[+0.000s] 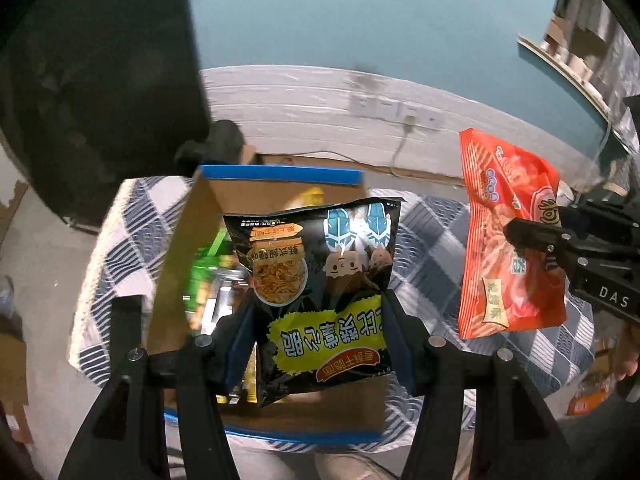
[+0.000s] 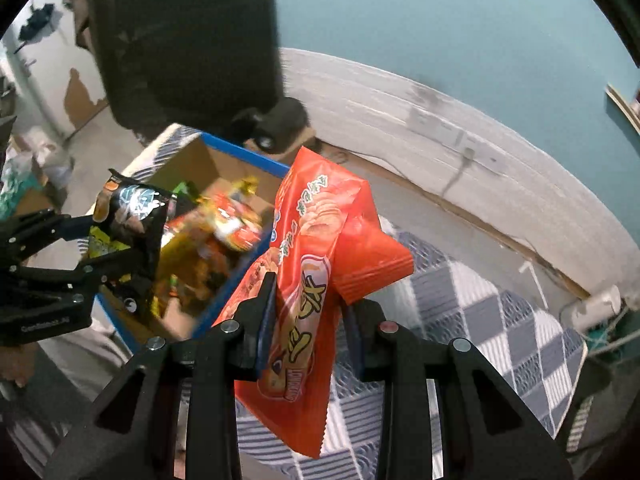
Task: Organize snacks
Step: 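Lift the black packet and red chip bag and carry both over the box, then open both grippers to drop the packets into the box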
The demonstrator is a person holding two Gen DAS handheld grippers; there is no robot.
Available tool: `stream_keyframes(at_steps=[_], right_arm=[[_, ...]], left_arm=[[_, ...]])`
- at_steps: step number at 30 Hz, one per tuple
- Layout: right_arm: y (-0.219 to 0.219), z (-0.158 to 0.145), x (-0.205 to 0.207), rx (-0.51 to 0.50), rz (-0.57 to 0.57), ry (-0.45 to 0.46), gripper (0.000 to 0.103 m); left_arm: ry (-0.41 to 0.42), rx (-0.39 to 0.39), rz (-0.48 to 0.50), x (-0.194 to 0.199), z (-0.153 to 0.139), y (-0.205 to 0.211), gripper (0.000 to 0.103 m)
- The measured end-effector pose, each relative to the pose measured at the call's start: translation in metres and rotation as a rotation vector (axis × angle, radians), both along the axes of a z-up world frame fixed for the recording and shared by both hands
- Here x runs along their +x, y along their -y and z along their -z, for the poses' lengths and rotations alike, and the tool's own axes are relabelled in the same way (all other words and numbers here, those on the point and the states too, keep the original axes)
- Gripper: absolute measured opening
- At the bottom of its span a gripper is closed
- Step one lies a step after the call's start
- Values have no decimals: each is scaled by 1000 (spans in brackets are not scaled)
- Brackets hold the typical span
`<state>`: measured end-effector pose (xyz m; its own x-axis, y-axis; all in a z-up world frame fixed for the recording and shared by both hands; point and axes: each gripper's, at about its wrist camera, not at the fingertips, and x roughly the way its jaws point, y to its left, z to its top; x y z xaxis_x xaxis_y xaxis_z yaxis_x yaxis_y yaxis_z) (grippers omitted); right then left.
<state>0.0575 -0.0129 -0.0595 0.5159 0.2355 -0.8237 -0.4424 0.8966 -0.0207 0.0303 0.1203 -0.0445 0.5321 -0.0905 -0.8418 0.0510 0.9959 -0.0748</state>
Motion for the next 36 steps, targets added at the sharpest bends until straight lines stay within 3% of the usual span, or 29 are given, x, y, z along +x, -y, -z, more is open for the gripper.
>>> stream_keyframes(at_steps=[7, 19, 23, 26, 36], right_arm=[[-58, 12, 19, -23, -93, -29, 29], [-123, 31, 53, -38, -203, -116, 29], [-131, 30, 56, -48, -216, -117, 42], [-128, 25, 53, -77, -211, -73, 60], [-98, -9, 35, -68, -198, -39, 68]], left_arm=[[10, -21, -100, 3, 7, -47, 60], [-70, -82, -204, 12, 38, -90, 60], [-58, -57, -228, 14, 33, -91, 64], [-44, -14, -232, 11, 27, -89, 76], [19, 15, -238, -11, -8, -84, 80]])
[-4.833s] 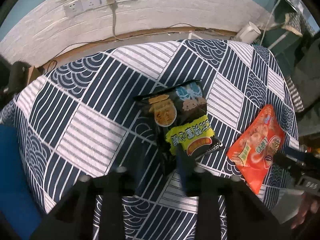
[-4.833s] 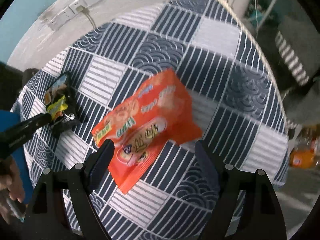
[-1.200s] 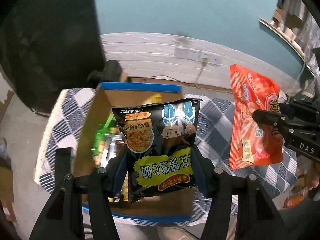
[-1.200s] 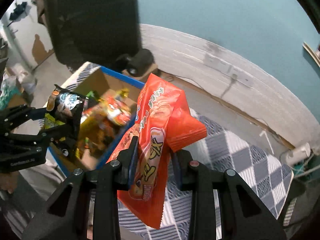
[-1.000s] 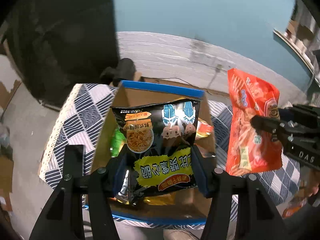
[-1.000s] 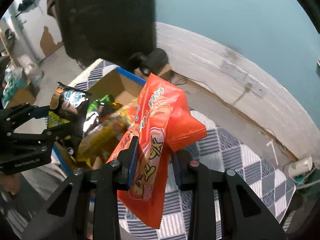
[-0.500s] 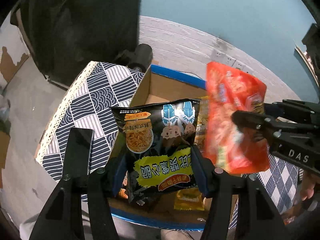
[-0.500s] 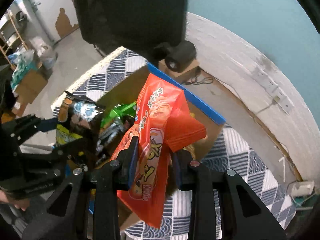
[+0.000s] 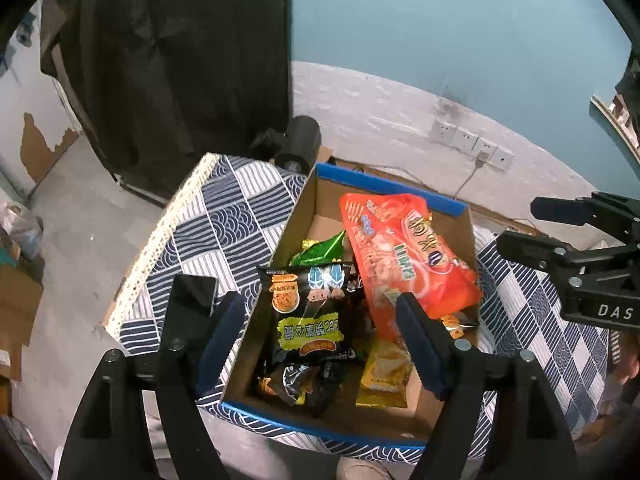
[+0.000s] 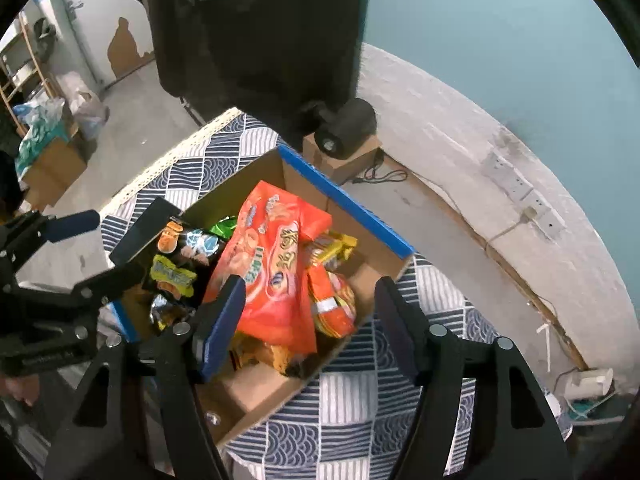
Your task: Organize snacks
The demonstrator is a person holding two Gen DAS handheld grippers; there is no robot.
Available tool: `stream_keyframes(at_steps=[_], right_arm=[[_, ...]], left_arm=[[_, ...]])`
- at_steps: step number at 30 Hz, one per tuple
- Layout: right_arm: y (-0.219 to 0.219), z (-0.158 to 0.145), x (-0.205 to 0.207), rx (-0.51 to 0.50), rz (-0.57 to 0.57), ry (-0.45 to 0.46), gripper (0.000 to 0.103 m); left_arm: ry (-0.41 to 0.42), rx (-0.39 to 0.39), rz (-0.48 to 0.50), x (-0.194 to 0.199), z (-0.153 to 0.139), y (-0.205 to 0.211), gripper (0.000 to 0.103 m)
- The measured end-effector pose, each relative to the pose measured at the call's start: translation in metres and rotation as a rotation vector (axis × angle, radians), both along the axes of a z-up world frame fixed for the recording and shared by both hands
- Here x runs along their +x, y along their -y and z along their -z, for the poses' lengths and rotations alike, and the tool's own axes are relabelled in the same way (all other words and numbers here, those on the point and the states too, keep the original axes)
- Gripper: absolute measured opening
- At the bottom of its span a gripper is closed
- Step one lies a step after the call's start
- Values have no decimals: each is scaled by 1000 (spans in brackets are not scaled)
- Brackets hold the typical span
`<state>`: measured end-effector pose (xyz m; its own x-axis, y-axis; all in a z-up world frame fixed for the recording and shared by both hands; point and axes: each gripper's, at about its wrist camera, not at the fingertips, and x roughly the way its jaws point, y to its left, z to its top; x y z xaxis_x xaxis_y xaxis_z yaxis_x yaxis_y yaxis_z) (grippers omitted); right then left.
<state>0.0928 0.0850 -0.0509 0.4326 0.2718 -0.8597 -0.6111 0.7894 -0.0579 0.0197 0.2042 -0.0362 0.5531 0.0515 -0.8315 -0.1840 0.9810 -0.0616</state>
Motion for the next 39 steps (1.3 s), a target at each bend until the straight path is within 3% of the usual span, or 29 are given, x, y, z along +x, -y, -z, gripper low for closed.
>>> stream_keyframes(at_steps=[9, 17, 39], right_arm=[[23, -27, -31, 30, -14, 16, 72], [46, -35, -54, 80, 6, 38, 75], [93, -39, -82, 146, 59, 80, 77]], left_arm=[[77, 108, 43, -26, -34, 21, 83], [145, 118, 88, -45, -58, 40, 87], [158, 212, 141, -54, -73, 81, 87]])
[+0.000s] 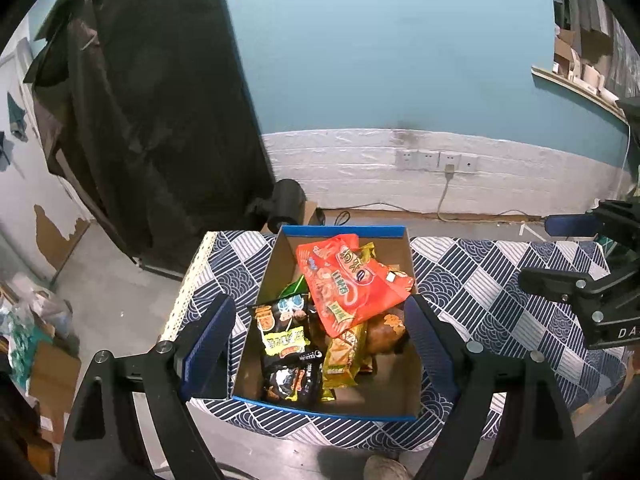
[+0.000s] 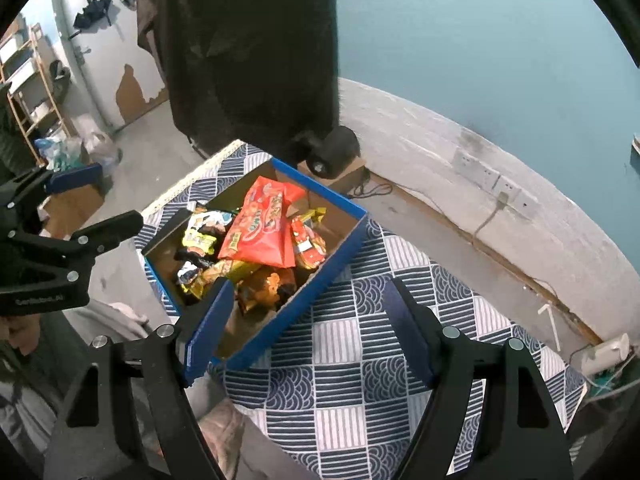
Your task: Organize snacks
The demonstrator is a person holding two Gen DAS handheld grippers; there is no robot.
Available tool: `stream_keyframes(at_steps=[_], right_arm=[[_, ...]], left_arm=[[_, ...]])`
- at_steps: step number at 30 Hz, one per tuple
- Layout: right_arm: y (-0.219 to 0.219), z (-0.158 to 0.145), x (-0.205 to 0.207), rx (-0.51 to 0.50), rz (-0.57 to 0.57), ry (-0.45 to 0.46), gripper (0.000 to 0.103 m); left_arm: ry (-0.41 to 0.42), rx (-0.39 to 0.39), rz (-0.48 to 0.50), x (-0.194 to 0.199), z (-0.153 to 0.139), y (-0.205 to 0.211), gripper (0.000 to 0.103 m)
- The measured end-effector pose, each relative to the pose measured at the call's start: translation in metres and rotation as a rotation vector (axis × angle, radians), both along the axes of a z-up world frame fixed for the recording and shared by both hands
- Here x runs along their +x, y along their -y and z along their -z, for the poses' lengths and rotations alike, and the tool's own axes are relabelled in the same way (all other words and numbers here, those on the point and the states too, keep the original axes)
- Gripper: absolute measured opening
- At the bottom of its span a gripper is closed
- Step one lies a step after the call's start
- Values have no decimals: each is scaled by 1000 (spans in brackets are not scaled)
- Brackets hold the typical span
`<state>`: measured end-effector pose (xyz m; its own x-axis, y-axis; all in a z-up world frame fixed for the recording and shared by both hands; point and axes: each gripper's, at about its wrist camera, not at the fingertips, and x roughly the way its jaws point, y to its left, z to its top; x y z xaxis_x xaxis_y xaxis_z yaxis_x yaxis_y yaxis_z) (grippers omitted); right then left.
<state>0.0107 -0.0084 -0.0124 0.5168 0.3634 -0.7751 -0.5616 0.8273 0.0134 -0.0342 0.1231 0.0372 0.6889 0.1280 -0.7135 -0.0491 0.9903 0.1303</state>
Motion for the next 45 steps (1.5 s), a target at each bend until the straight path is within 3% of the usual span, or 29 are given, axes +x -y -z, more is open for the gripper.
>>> stream_keyframes(at_steps=[23, 45], right_arm=[[26, 2, -3, 9, 38, 0, 77], [34, 0, -1, 11, 58, -1, 77]], left_arm=[[-27, 20, 25, 4, 2, 23, 87], [-47, -15, 22, 6, -2, 24, 87]])
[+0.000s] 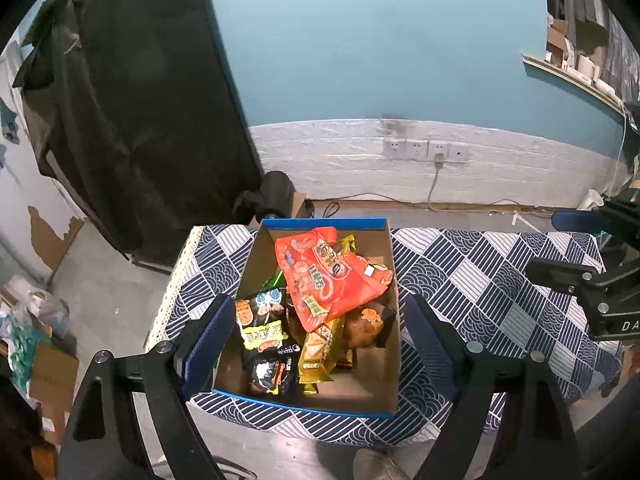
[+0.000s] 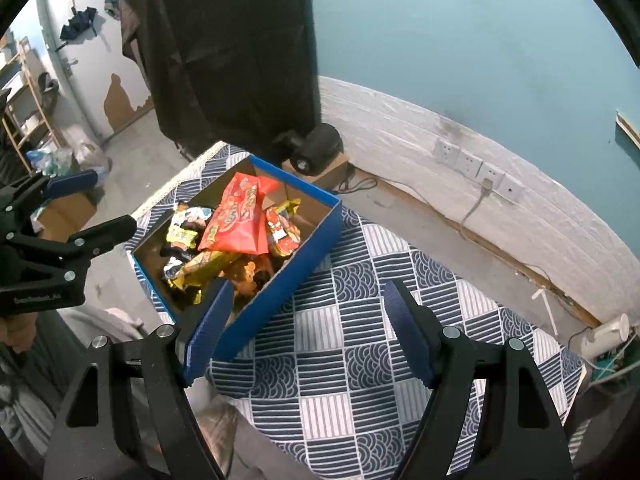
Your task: Organize snacks
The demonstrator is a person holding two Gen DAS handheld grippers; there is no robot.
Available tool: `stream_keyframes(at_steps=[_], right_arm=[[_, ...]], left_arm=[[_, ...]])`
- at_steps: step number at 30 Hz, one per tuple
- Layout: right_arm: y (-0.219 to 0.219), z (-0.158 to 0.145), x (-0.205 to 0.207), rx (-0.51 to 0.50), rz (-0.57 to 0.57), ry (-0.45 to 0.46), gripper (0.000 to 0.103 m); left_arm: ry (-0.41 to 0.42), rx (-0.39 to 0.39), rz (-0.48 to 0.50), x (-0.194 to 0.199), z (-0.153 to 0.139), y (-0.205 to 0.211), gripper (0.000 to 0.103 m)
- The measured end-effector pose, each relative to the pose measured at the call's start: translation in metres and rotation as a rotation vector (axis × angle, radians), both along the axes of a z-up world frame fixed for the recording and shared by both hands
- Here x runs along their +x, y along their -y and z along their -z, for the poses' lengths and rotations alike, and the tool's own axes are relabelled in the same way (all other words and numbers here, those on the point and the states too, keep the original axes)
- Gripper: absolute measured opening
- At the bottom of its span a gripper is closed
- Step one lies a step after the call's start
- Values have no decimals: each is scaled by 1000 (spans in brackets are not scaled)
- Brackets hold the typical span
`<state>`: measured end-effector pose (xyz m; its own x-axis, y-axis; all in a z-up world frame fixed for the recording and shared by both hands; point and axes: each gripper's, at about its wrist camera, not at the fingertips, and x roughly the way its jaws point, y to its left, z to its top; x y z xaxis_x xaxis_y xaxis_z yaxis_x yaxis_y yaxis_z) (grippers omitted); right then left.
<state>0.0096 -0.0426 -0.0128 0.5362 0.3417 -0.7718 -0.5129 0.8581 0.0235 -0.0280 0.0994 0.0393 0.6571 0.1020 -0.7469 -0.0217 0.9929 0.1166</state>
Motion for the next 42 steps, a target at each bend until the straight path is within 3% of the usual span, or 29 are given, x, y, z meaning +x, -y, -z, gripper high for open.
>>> stream_keyframes(at_steps=[20, 42], right_arm=[[3, 3, 0, -2, 8, -10, 77], [6, 7, -1, -10, 3, -18, 77]], left_arm=[[-21, 45, 6, 0, 6, 8, 87], [-13, 38, 10, -3, 5, 9, 87]])
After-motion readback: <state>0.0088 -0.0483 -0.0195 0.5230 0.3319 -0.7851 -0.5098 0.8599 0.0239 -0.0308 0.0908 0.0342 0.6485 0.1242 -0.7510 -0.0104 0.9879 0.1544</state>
